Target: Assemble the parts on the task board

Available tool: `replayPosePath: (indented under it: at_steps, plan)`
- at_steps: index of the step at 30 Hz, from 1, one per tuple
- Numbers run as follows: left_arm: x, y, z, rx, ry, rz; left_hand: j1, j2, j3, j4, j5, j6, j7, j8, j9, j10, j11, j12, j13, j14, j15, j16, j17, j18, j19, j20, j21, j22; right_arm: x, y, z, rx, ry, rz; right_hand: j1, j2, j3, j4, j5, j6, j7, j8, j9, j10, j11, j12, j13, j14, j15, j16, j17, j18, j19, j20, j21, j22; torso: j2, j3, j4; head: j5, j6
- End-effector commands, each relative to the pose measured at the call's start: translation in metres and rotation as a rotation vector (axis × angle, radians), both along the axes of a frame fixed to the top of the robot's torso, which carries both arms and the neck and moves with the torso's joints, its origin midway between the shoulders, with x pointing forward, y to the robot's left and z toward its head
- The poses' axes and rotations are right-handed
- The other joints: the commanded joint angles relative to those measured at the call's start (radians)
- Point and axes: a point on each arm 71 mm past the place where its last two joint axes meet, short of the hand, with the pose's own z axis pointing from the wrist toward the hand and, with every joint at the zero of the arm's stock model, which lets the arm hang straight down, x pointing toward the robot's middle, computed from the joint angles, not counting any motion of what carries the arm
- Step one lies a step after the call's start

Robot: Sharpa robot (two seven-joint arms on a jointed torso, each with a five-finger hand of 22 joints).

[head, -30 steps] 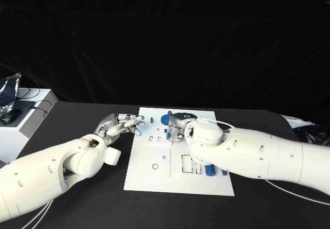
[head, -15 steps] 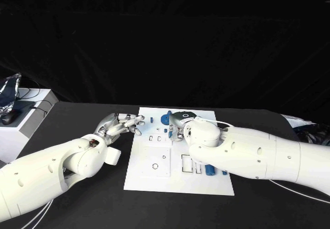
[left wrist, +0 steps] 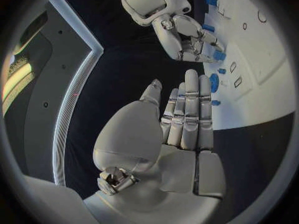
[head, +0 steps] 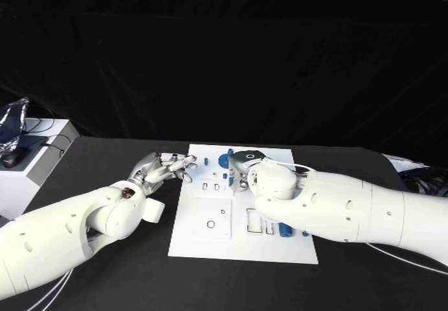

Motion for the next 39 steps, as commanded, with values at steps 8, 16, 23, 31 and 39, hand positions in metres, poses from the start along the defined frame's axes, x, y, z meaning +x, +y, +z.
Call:
replayPosePath:
  at_steps: [8,16,23,31,39]
  plan:
    - [-0.0006,-0.0026,0.0005,-0.009,-0.003,-0.019,0.004,-0.003,0.001,-0.005,-0.004,-0.002,-0.002,-0.002,0.000,-0.002,0.001,-0.003,0.001,-0.003,0.000,-0.005,0.001,0.008,-0.004,-0.004,0.006,-0.001,-0.0006,0.0011,-0.0037,-0.028,0.004,0.016,-0.001,-0.014,-0.001,0.012,-0.006,-0.006,0.004,0.004,0.000,-0.009,0.003,-0.007,0.018,-0.002,0.004,-0.007,0.000,0.007,0.071,-0.004,-0.002,0.148,-0.001,-0.0005,-0.0009,0.002,-0.004]
    - [-0.0005,-0.0028,0.0004,-0.010,-0.003,-0.019,0.004,-0.003,0.001,-0.005,-0.004,-0.002,-0.002,-0.002,0.000,-0.002,0.001,-0.003,0.001,-0.003,0.000,-0.005,0.001,0.008,-0.004,-0.004,0.006,-0.001,-0.0008,0.0020,-0.0075,-0.026,0.008,0.016,-0.001,-0.021,-0.003,0.019,-0.007,-0.013,0.007,0.003,0.000,-0.012,0.005,-0.011,0.015,-0.003,0.005,-0.009,0.000,0.008,0.071,-0.003,-0.005,0.147,-0.001,-0.0010,0.0007,0.002,-0.007]
    - [-0.0004,-0.0025,0.0003,-0.009,-0.002,-0.019,0.004,-0.003,0.001,-0.005,-0.004,-0.002,-0.002,-0.002,0.000,-0.002,0.001,-0.003,0.001,-0.003,0.000,-0.005,0.001,0.008,-0.004,-0.004,0.006,-0.001,-0.0021,0.0031,-0.0085,-0.013,0.004,0.023,0.001,-0.024,-0.003,0.025,-0.007,-0.018,0.008,0.004,0.000,-0.014,0.006,-0.014,0.012,-0.003,0.006,-0.012,-0.002,0.008,0.071,-0.002,-0.007,0.147,-0.001,-0.0009,0.0000,0.004,-0.008]
    - [-0.0003,-0.0022,0.0001,-0.009,-0.002,-0.018,0.004,-0.003,0.001,-0.005,-0.004,-0.002,-0.002,-0.002,0.000,-0.002,0.001,-0.003,0.001,-0.003,0.000,-0.005,0.001,0.008,-0.004,-0.004,0.006,-0.001,-0.0035,0.0039,-0.0095,-0.014,0.010,0.031,0.001,-0.029,-0.005,0.028,-0.008,-0.025,0.011,0.004,0.000,-0.015,0.008,-0.014,0.011,-0.003,0.007,-0.013,-0.003,0.009,0.071,-0.001,-0.007,0.147,-0.001,-0.0009,-0.0010,0.005,-0.009]
    - [-0.0002,-0.0021,0.0000,-0.008,-0.001,-0.018,0.004,-0.004,0.001,-0.007,-0.003,-0.003,-0.001,-0.002,0.000,-0.004,0.002,-0.003,0.001,-0.003,0.000,-0.006,0.000,0.008,-0.004,-0.004,0.008,-0.004,-0.0034,0.0038,-0.0094,-0.004,0.006,0.034,0.002,-0.037,-0.008,0.035,-0.010,-0.031,0.013,0.003,0.000,-0.019,0.009,-0.019,0.006,-0.003,0.008,-0.015,-0.005,0.010,0.070,0.000,-0.013,0.146,-0.001,-0.0004,-0.0010,0.006,-0.008]
